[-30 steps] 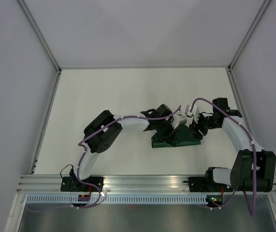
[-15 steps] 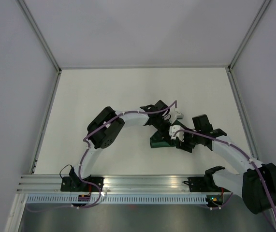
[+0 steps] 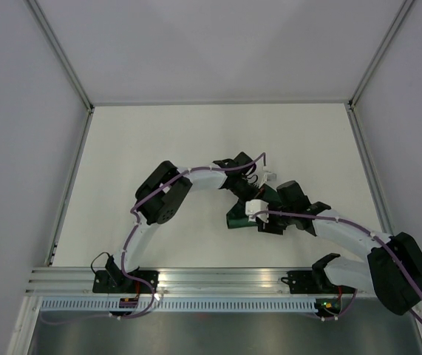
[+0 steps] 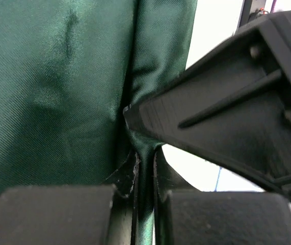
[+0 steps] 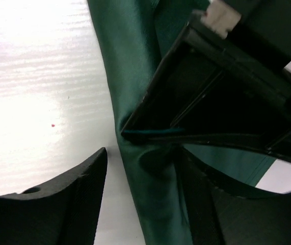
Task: Fold the napkin, place the utensils inside, and roll it up
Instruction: Roll the napkin at the center of the board.
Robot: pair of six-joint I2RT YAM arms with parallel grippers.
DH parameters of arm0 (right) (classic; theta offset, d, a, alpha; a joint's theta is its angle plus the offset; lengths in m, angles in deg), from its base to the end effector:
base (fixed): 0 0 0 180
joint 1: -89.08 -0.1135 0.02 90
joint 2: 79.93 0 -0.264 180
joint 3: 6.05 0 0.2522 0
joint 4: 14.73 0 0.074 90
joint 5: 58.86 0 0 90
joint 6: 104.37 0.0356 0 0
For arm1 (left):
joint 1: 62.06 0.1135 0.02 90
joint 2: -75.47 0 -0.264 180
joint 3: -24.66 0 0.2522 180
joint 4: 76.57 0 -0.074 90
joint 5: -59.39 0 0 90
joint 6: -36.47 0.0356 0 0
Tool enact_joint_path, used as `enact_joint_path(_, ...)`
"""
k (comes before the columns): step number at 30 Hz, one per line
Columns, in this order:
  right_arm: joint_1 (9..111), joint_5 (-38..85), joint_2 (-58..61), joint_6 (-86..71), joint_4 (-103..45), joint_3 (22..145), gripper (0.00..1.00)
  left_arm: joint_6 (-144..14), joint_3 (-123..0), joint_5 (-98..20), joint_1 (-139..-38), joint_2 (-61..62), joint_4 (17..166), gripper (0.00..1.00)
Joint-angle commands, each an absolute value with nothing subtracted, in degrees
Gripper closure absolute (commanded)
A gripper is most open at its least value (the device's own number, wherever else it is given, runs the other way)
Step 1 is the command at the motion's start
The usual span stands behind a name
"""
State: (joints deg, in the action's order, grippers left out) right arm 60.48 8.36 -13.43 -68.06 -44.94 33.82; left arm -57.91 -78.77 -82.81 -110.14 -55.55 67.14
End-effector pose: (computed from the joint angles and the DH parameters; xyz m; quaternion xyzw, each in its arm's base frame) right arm 0.1678 0.1072 0.1531 -0.6606 0.6704 0.1240 0.3142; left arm 0.2857 -0.3603 0.1098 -0.4179 -0.7750 0.4741 0.0074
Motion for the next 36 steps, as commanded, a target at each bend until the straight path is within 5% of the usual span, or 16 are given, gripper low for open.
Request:
enact_joint_path(1, 58.9, 10.9, -12.0, -66.1, -41.4, 33.4, 0.38, -60.0, -76.6, -73.3, -109.9, -60.9, 58.0, 0.92)
enact_joint_path(6, 58.8, 11.4, -10.4, -66.0, -42.5, 34.5, 0.50, -63.5, -77.7, -73.2, -109.6, -60.0, 58.1, 0.72)
enact_joint_path(8, 58.7, 11.4, -9.4, -66.0, -43.2, 35.2, 0.63, -65.1, -78.1, -73.2, -109.6, -59.0, 58.1, 0.64)
enact_joint_path(13, 58.8, 10.1, -7.1, -66.2, -46.2, 37.1, 0.77, -68.5, -78.2, -74.1, -109.2, -55.9, 60.8, 0.60)
enact_joint_path(22, 59.6, 5.6, 1.2, -69.1, -55.2, 43.2, 0.79, -74.6, -73.6, -72.6, -105.4, -44.2, 68.7, 0.56)
enact_joint_path(36, 70.2, -8.4, 25.6, -84.8, -84.9, 66.2, 0.80, -79.1, -44.5, -43.1, -102.3, -16.4, 96.9, 0.57)
